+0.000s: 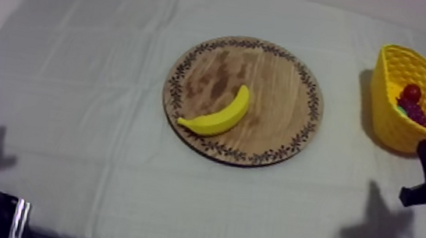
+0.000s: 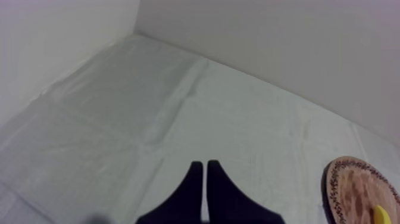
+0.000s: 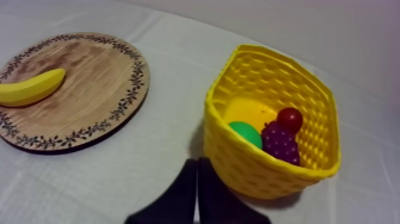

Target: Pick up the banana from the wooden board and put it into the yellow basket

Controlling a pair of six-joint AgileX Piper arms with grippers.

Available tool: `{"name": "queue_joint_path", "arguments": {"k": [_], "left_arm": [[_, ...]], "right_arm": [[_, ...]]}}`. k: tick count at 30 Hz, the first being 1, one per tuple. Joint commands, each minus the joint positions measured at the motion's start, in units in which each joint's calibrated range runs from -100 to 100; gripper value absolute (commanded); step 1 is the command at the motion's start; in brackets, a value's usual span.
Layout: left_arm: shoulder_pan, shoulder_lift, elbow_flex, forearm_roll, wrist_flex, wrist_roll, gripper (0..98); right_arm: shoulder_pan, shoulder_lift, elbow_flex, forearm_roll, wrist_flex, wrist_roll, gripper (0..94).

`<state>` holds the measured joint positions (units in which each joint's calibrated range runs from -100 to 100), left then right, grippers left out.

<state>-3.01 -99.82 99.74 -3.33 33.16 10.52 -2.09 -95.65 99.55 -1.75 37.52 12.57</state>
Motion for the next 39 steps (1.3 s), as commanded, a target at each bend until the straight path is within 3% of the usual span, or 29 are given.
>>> {"name": "queue_joint_path", "arguments": {"k": [1, 5, 19, 31, 39], "left_arm": [[0.0, 0.0, 0.0, -0.02, 0.0, 0.0, 0.1], [0.0, 0.0, 0.0, -0.02, 0.0, 0.0, 0.1], [0.0, 0.0, 0.0, -0.02, 0.0, 0.0, 0.1], [0.0, 0.0, 0.0, -0.02, 0.0, 0.0, 0.1], [0.0, 0.0, 0.0, -0.02, 0.0, 0.0, 0.1]], "right_arm": [[-1.1, -0.1, 0.0, 0.2, 0.8, -1.3, 0.5], [-3.9, -0.1, 0.0, 0.3, 0.9, -3.3, 0.5], [-14.7, 0.0, 0.1, 0.3, 0.9, -1.0, 0.7], [-18.6, 0.2, -0.9, 0.4, 1.7, 2.5, 0.7], [-19.3, 6.4, -2.9, 4.4, 1.5, 2.1, 0.8]]}}
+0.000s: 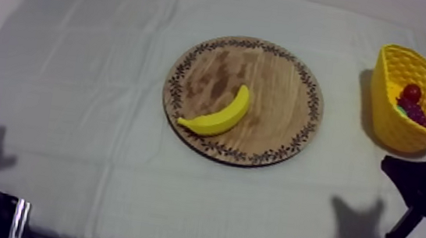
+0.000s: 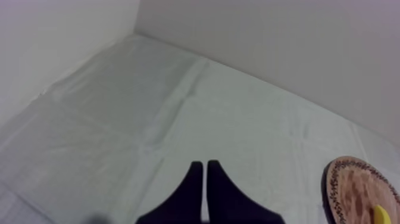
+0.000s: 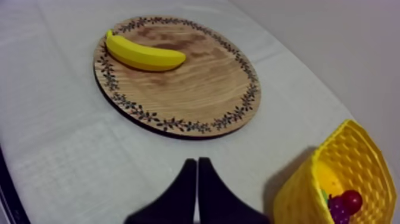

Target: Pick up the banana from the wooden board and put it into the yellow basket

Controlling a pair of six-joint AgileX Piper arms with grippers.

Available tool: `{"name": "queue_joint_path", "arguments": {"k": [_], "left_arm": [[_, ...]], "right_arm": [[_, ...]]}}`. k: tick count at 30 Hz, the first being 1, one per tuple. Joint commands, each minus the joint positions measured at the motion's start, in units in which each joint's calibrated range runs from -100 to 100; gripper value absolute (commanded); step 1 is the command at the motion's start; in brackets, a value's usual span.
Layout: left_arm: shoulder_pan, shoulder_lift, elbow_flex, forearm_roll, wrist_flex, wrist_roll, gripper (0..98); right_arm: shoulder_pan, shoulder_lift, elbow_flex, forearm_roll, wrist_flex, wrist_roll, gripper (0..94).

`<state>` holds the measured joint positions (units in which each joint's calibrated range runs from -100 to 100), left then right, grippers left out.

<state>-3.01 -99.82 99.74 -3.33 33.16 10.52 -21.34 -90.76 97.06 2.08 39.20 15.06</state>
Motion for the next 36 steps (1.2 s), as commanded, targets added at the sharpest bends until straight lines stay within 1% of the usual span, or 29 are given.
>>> {"name": "queue_joint_path", "arguments": {"k": [1, 4, 6, 10, 14, 19, 25, 31, 36], "left_arm": [[0.0, 0.0, 0.0, -0.02, 0.0, 0.0, 0.1], [0.0, 0.0, 0.0, -0.02, 0.0, 0.0, 0.1], [0.0, 0.0, 0.0, -0.02, 0.0, 0.0, 0.1], [0.0, 0.0, 0.0, -0.02, 0.0, 0.0, 0.1], [0.0, 0.0, 0.0, -0.02, 0.0, 0.0, 0.1], [0.0, 0.0, 0.0, -0.02, 0.0, 0.0, 0.1], [0.0, 0.0, 0.0, -0.02, 0.0, 0.0, 0.1], [0.0, 0.0, 0.0, -0.02, 0.0, 0.0, 0.1], [0.0, 0.0, 0.0, -0.02, 0.0, 0.0, 0.1]], "right_arm": [[0.0, 2.7, -1.2, 0.9, -0.2, -0.6, 0.8], [-0.1, 7.0, -4.6, 1.3, 0.2, -1.2, 0.8], [-0.1, 10.3, -7.8, 0.9, 1.2, -1.2, 0.8], [-0.1, 17.3, -15.7, -0.2, 4.6, -0.8, 0.8], [-0.2, 24.6, -24.3, -0.5, 8.5, -0.4, 0.8], [0.2, 33.3, -35.2, -1.8, 14.0, 1.9, 0.8], [0.3, 43.8, -47.5, -3.4, 18.6, 4.4, 0.8], [-1.2, 55.6, -62.4, -3.2, 25.9, 6.0, 0.8], [-4.1, 64.9, -74.1, -1.2, 32.8, 6.9, 0.9]]}}
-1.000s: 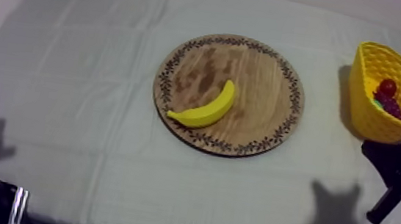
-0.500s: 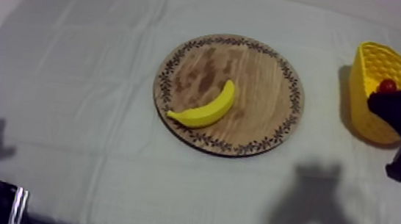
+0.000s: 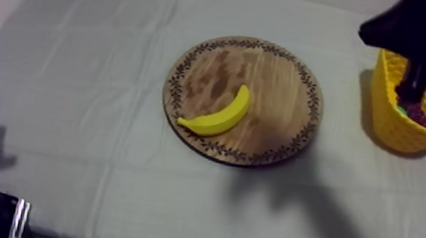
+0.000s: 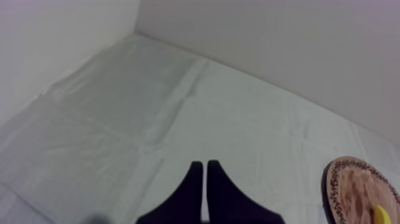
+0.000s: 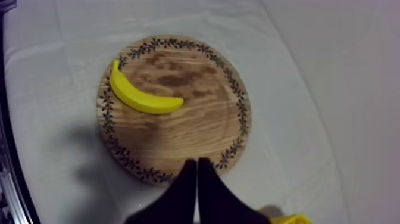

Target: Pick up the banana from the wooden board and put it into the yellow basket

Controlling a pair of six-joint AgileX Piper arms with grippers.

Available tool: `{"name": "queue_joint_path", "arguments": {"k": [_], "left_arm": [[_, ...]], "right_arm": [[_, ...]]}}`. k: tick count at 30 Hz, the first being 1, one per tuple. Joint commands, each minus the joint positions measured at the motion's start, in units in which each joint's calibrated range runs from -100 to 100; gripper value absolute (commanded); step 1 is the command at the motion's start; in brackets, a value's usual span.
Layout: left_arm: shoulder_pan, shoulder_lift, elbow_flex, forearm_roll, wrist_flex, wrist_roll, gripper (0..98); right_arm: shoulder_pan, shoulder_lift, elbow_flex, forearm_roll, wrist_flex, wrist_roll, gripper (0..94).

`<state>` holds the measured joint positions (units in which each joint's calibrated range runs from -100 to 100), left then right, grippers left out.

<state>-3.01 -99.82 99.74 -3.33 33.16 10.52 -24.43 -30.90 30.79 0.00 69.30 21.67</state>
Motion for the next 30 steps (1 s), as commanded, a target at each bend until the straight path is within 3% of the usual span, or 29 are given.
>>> {"name": "queue_joint_path", "arguments": {"k": [1, 7, 16, 30], "left_arm": [[0.0, 0.0, 0.0, -0.02, 0.0, 0.0, 0.1], [0.0, 0.0, 0.0, -0.02, 0.0, 0.0, 0.1], [0.0, 0.0, 0.0, -0.02, 0.0, 0.0, 0.1], [0.0, 0.0, 0.0, -0.02, 0.0, 0.0, 0.1]], "right_arm": [[-1.8, 6.8, -9.9, 1.4, 4.1, 0.8, 0.9], [-5.8, 18.0, -20.2, 4.0, 11.4, 3.6, 0.7], [-6.1, 32.5, -34.0, 3.2, 20.7, 5.6, 0.6], [-5.4, 35.6, -40.2, 3.7, 25.1, 29.8, 0.4]]}}
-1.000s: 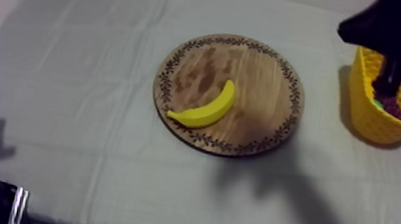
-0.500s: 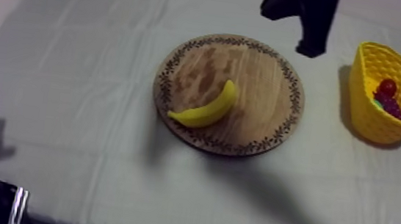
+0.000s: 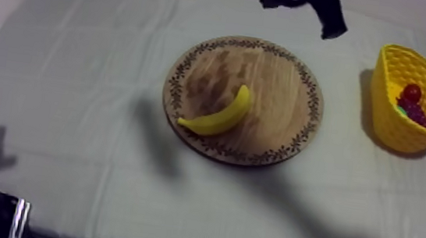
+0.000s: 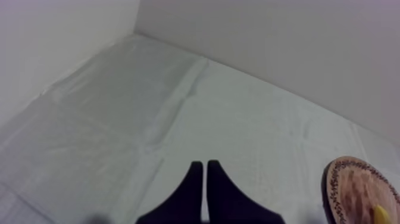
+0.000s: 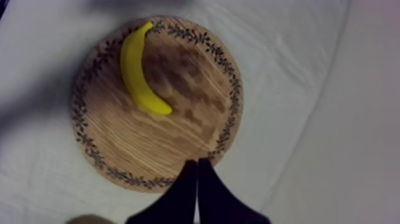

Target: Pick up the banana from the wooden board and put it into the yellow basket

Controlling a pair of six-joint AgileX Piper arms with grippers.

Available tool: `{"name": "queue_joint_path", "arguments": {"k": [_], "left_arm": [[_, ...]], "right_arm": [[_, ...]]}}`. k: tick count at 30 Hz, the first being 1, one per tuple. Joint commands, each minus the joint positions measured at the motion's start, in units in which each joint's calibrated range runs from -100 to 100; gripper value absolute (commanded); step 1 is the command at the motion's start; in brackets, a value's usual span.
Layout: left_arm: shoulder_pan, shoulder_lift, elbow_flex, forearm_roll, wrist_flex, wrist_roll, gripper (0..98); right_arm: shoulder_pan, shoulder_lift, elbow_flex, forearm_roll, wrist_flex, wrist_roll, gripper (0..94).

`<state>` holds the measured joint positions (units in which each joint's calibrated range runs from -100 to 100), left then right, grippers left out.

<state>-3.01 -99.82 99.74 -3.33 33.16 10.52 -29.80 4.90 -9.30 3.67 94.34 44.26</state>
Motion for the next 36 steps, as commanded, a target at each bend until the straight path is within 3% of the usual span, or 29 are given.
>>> {"name": "queue_joint_path", "arguments": {"k": [1, 7, 10, 19, 28, 36], "left_arm": [[0.0, 0.0, 0.0, -0.02, 0.0, 0.0, 0.1], [0.0, 0.0, 0.0, -0.02, 0.0, 0.0, 0.1], [0.0, 0.0, 0.0, -0.02, 0.0, 0.0, 0.1], [0.0, 0.0, 0.0, -0.02, 0.0, 0.0, 0.1], [0.0, 0.0, 0.0, -0.02, 0.0, 0.0, 0.1], [0.0, 0.0, 0.0, -0.02, 0.0, 0.0, 0.1]], "right_arm": [[0.1, -0.3, -0.3, 0.1, 0.2, 8.8, 0.5], [0.8, -1.6, 0.0, -0.7, 1.5, 18.5, 0.5], [0.7, -2.0, 0.4, -0.9, 1.8, 20.9, 0.5], [-1.6, -2.1, -0.2, -0.7, 1.7, 16.7, 14.1], [-2.2, -1.9, 0.7, 0.1, 1.7, 14.5, 50.2], [-2.7, -1.3, 0.5, 0.9, 1.8, 12.5, 67.6]]}}
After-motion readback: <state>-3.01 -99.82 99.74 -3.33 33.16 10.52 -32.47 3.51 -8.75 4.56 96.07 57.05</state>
